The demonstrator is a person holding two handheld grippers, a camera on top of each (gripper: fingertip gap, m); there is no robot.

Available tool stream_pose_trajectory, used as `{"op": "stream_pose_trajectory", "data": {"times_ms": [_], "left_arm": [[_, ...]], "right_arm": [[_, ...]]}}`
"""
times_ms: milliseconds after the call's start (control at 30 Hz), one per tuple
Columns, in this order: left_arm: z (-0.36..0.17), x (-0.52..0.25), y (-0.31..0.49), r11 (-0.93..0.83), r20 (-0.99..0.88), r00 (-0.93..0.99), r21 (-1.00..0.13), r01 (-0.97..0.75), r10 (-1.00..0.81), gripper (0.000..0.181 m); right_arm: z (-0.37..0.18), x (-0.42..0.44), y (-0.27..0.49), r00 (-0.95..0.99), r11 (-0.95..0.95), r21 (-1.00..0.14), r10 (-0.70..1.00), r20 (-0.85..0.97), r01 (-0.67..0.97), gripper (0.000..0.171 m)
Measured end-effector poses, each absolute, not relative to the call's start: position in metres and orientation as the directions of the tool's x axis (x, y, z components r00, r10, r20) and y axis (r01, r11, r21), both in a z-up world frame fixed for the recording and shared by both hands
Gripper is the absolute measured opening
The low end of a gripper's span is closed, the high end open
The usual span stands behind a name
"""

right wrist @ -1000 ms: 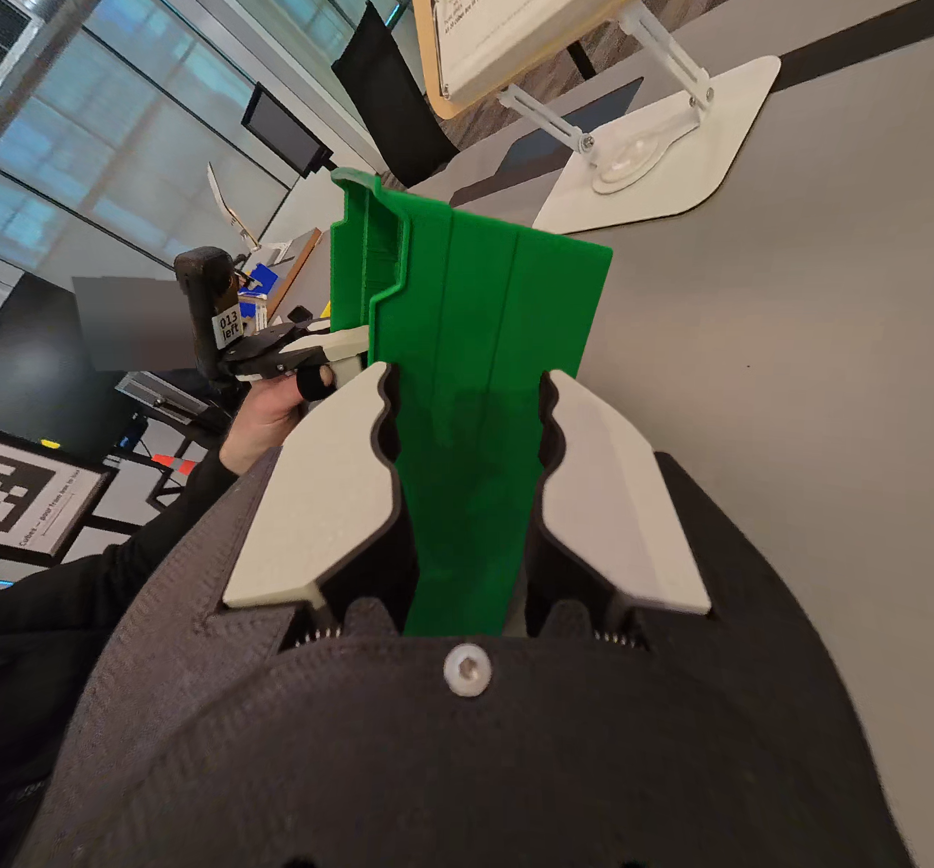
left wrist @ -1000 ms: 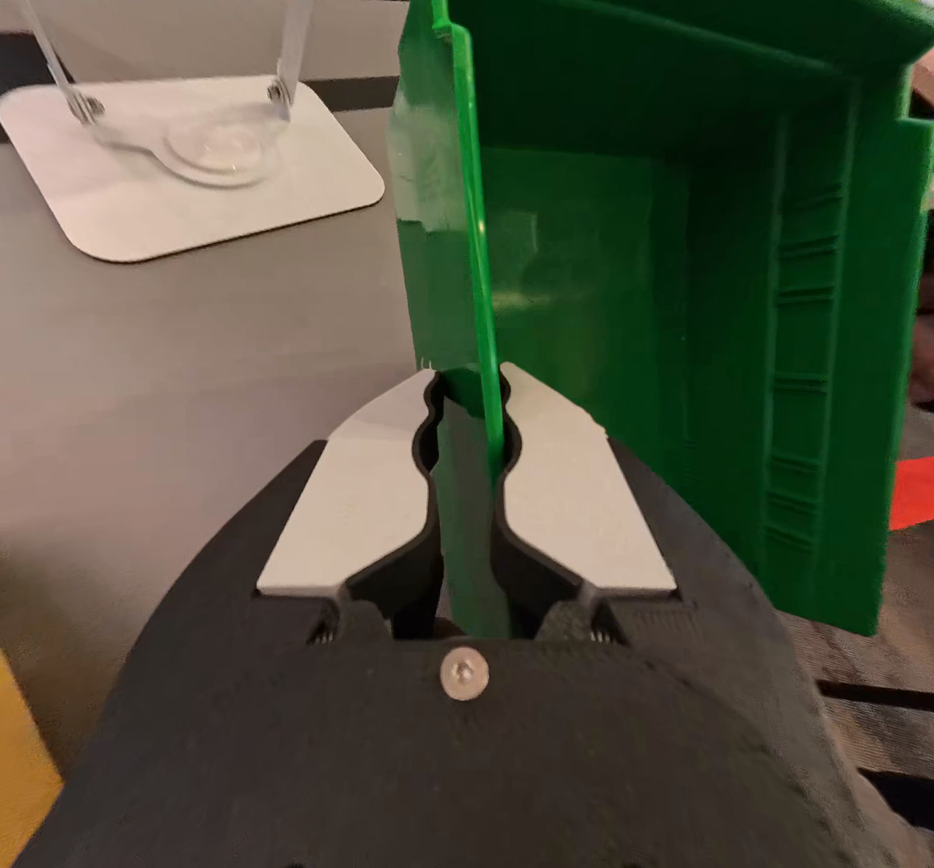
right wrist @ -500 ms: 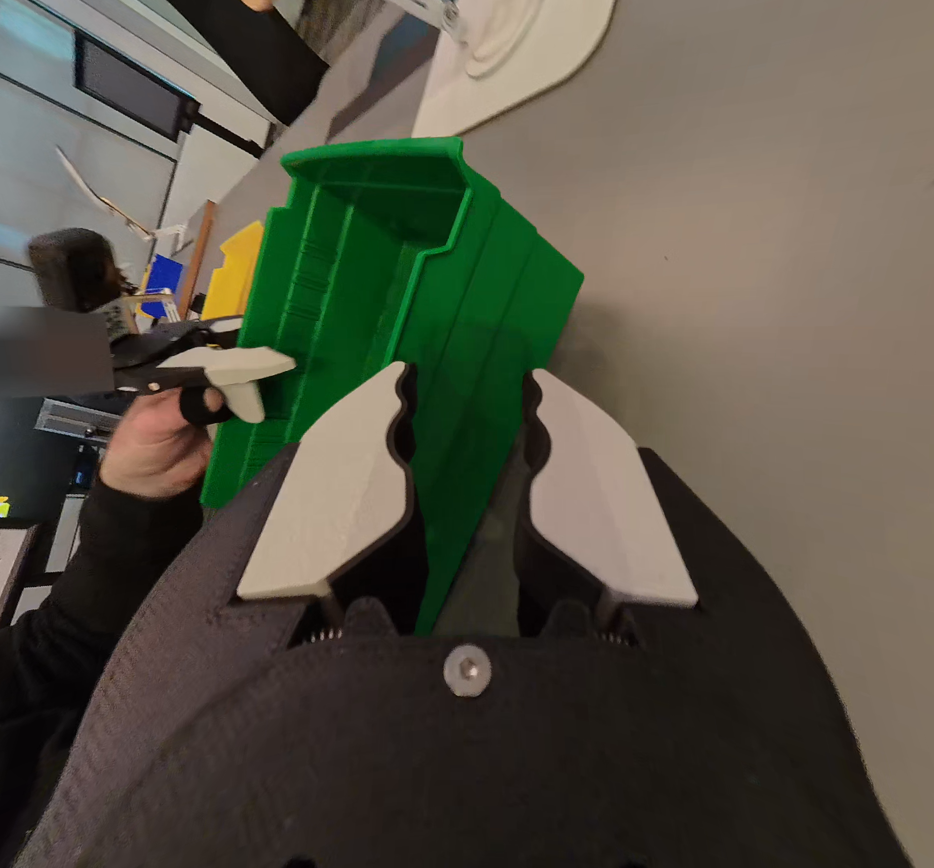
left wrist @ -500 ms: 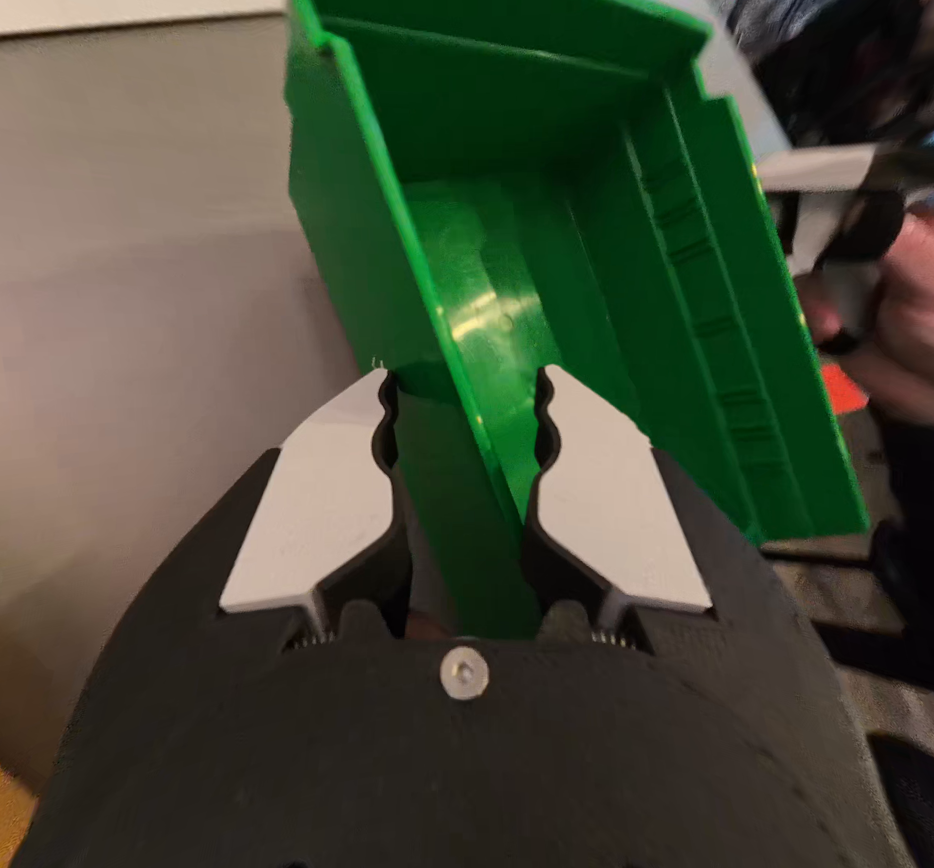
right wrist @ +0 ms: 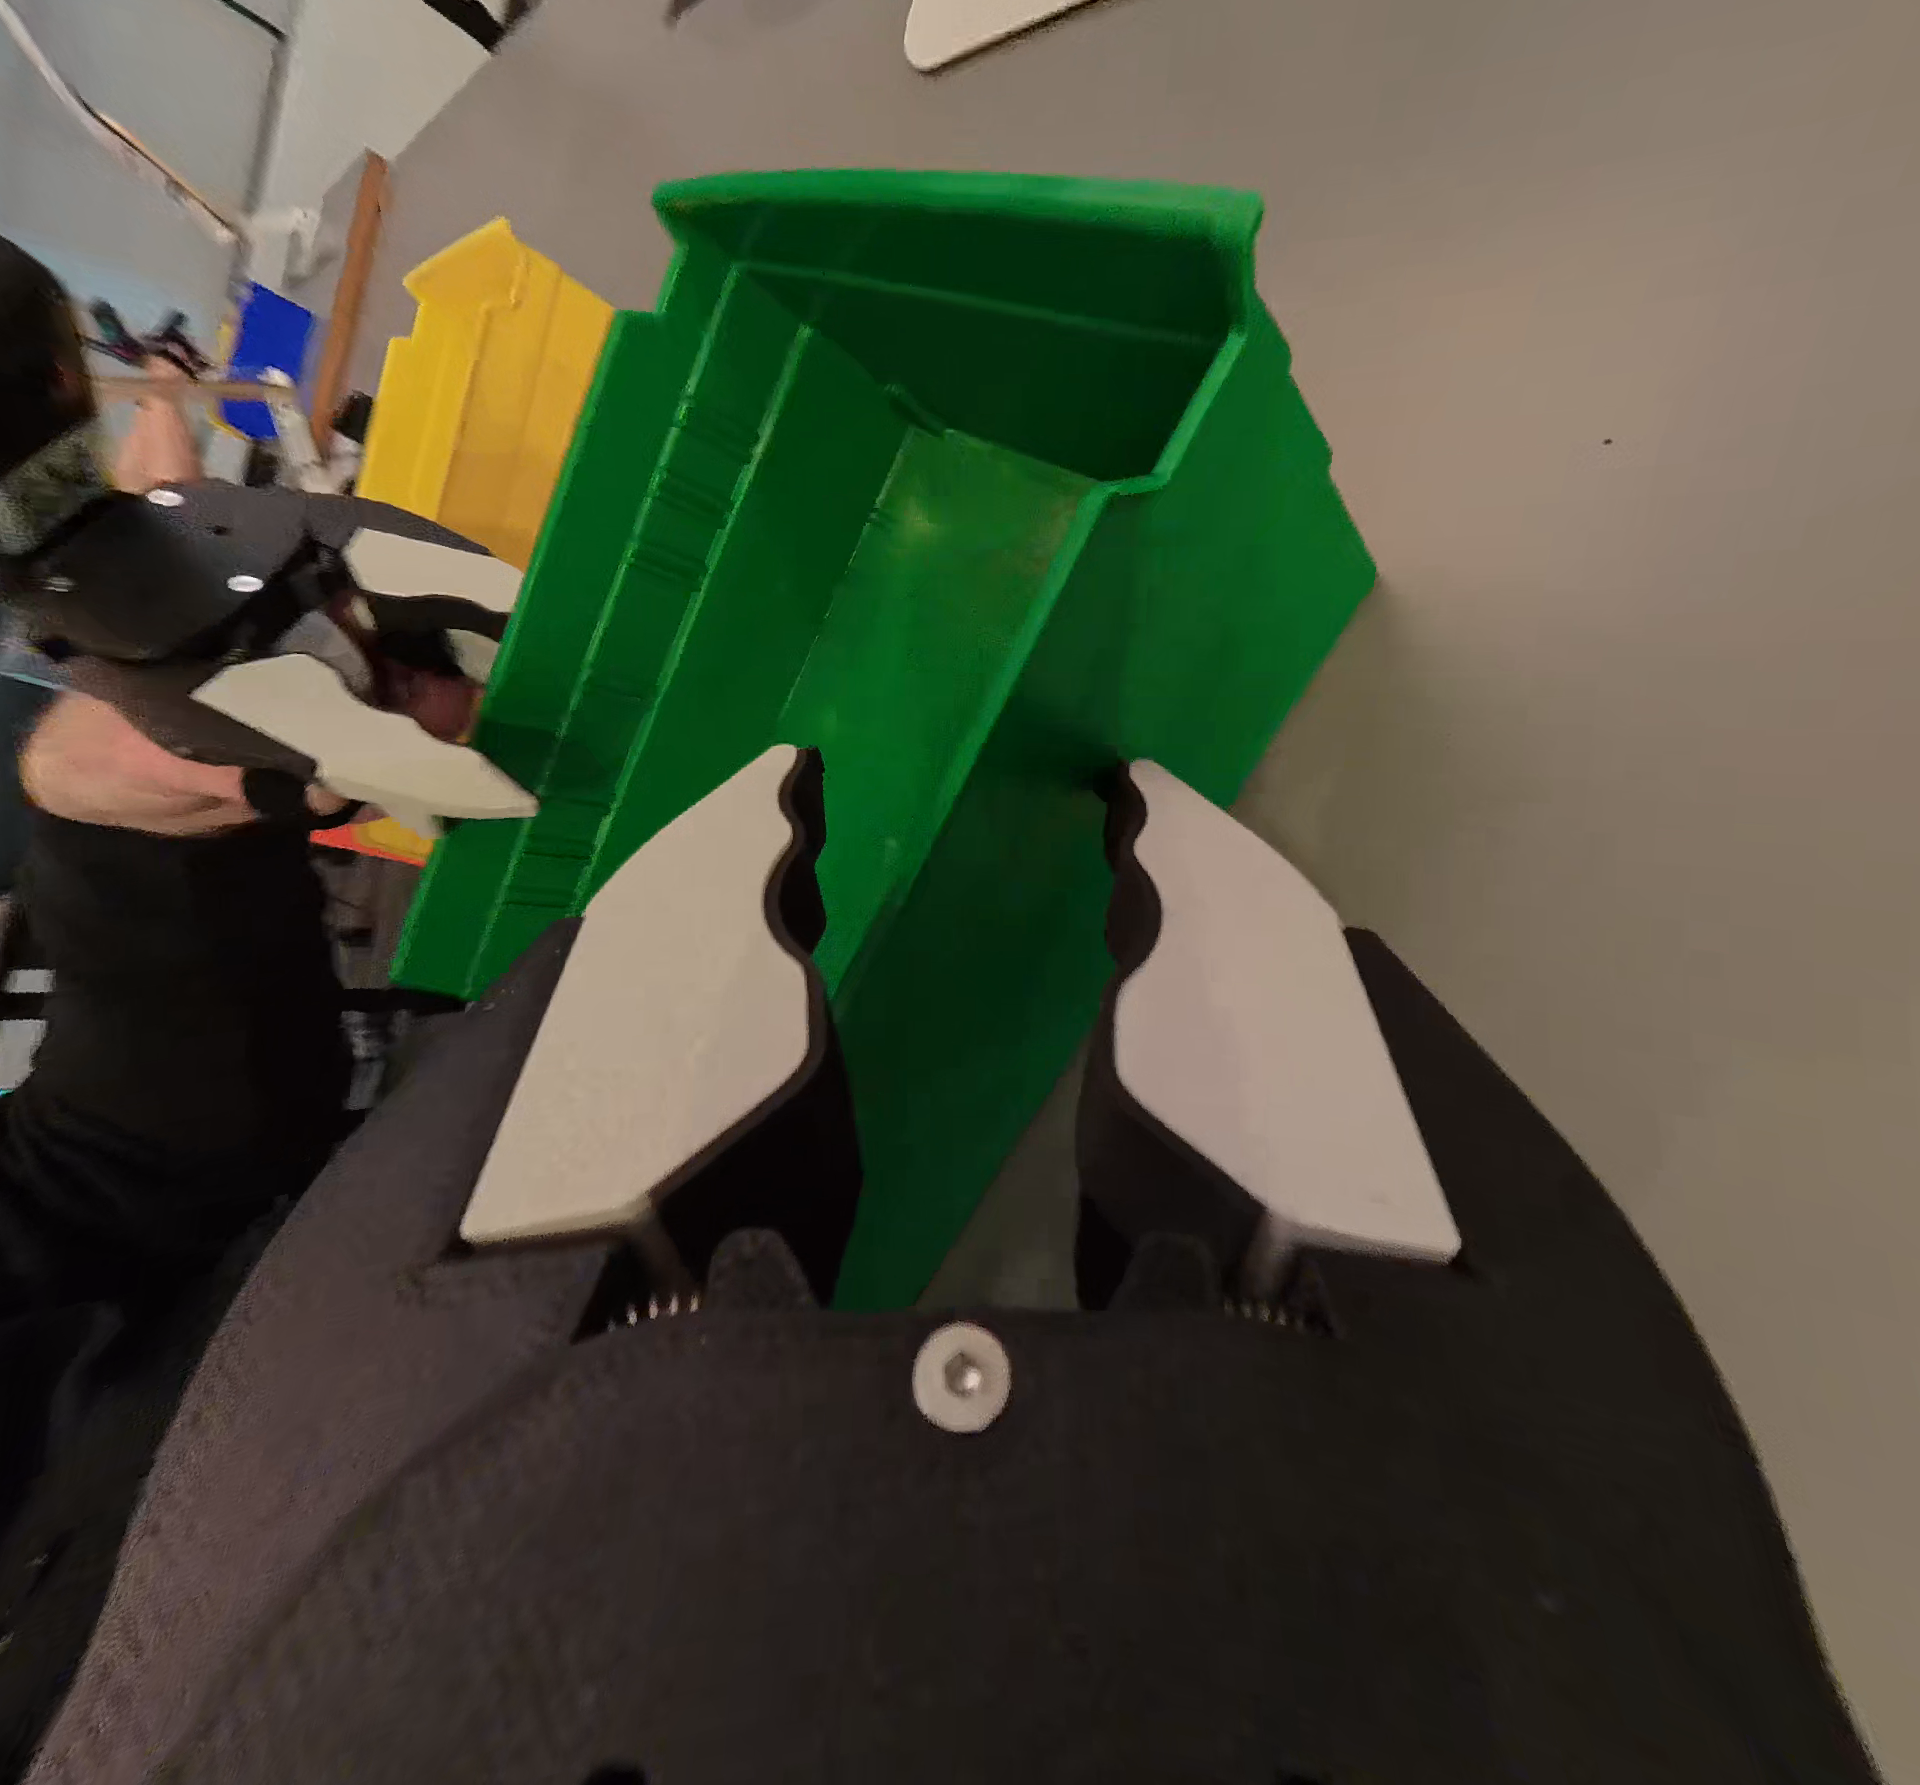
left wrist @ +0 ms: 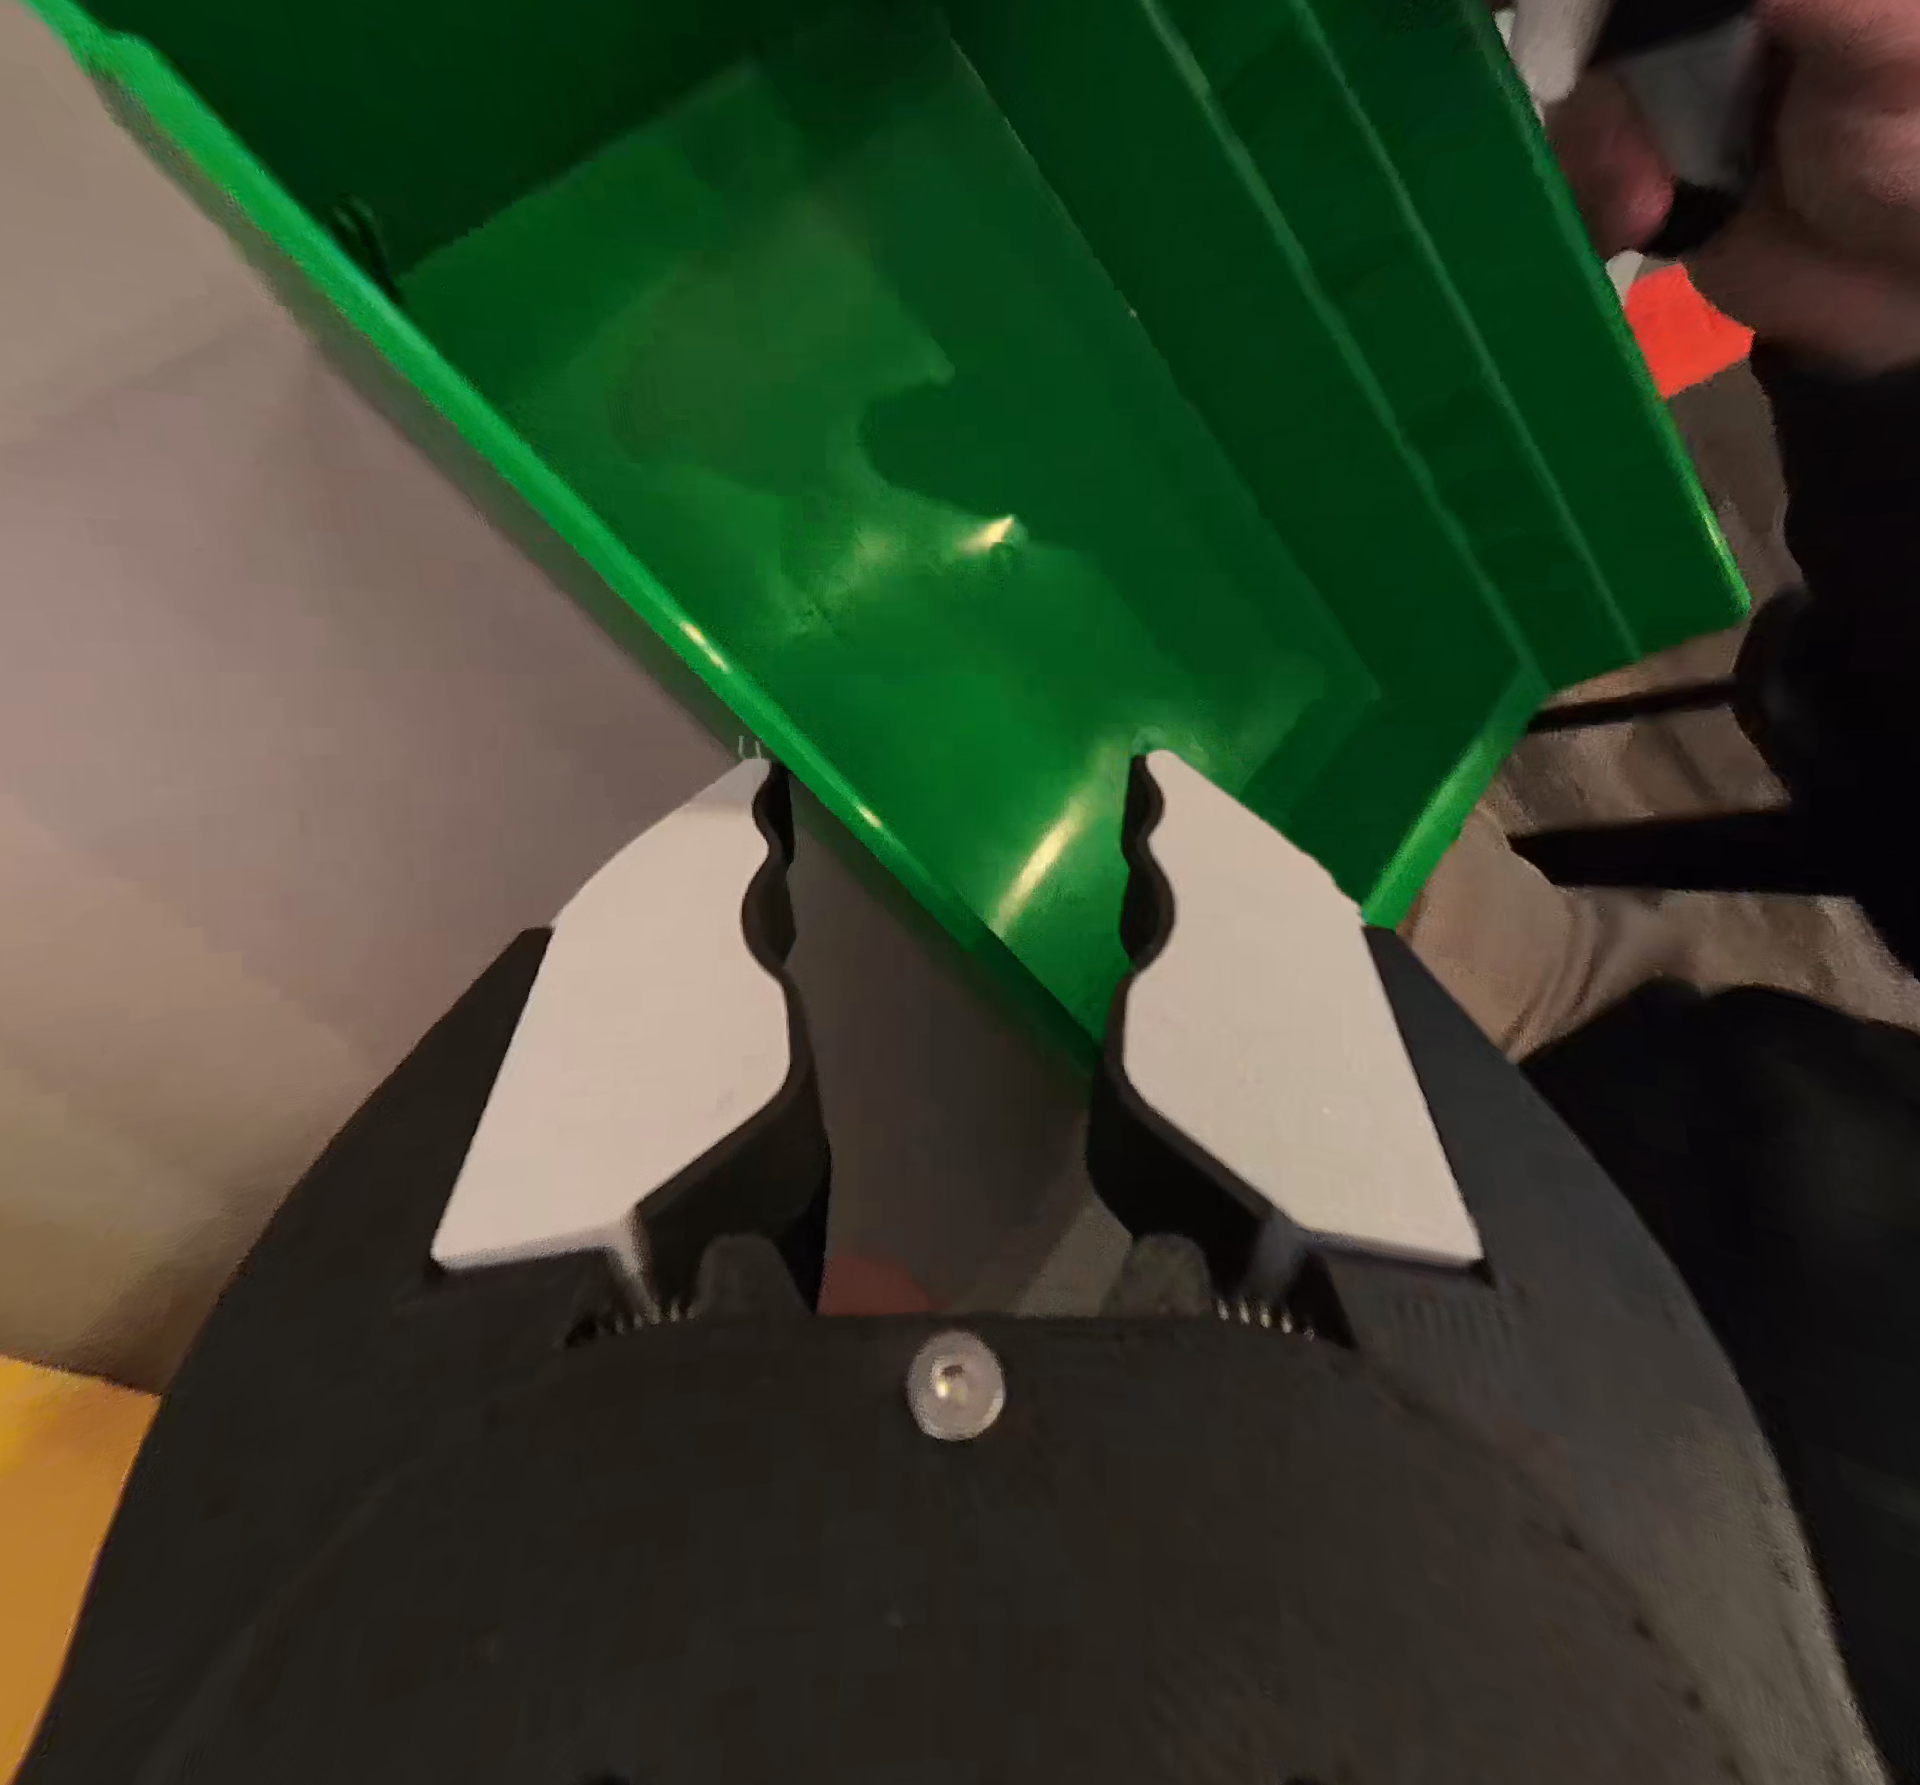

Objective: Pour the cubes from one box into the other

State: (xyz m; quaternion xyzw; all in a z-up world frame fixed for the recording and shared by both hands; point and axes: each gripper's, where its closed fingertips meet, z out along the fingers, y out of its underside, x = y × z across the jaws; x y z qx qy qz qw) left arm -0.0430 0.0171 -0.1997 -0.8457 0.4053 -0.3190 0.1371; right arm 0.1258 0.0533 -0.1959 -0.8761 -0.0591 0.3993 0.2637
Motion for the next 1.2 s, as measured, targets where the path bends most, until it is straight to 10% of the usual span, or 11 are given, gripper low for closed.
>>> {"op": "stream_pose_trajectory", "data": {"times_ms": [33, 333, 733, 1200], "left_arm": [[-0.200, -0.044, 0.014, -0.627, 0.424, 0.463, -0.483, -0.611, -0.778, 0.060], [-0.199, -0.055, -0.007, -0.531, 0.394, 0.375, -0.441, -0.724, -0.839, 0.063], [-0.100, -0.188, 0.064, -0.553, 0.097, 0.633, -0.600, -0.578, -0.768, 0.066], [-0.185, -0.405, 0.097, -0.865, -0.040, 0.938, -0.374, -0.334, -0.344, 0.077]], "right_arm": [[-0.197, 0.125, 0.053, 0.691, -0.852, -0.516, 0.320, -0.648, -0.089, 0.047], [-0.194, 0.117, 0.047, 0.701, -0.858, -0.512, 0.347, -0.623, -0.030, 0.044], [-0.080, 0.093, 0.064, 0.813, -0.483, -0.871, 0.543, -0.212, 0.095, 0.043], [-0.149, -0.184, 0.149, 0.611, -0.601, -0.479, 0.776, -0.158, 0.639, 0.050]]}}
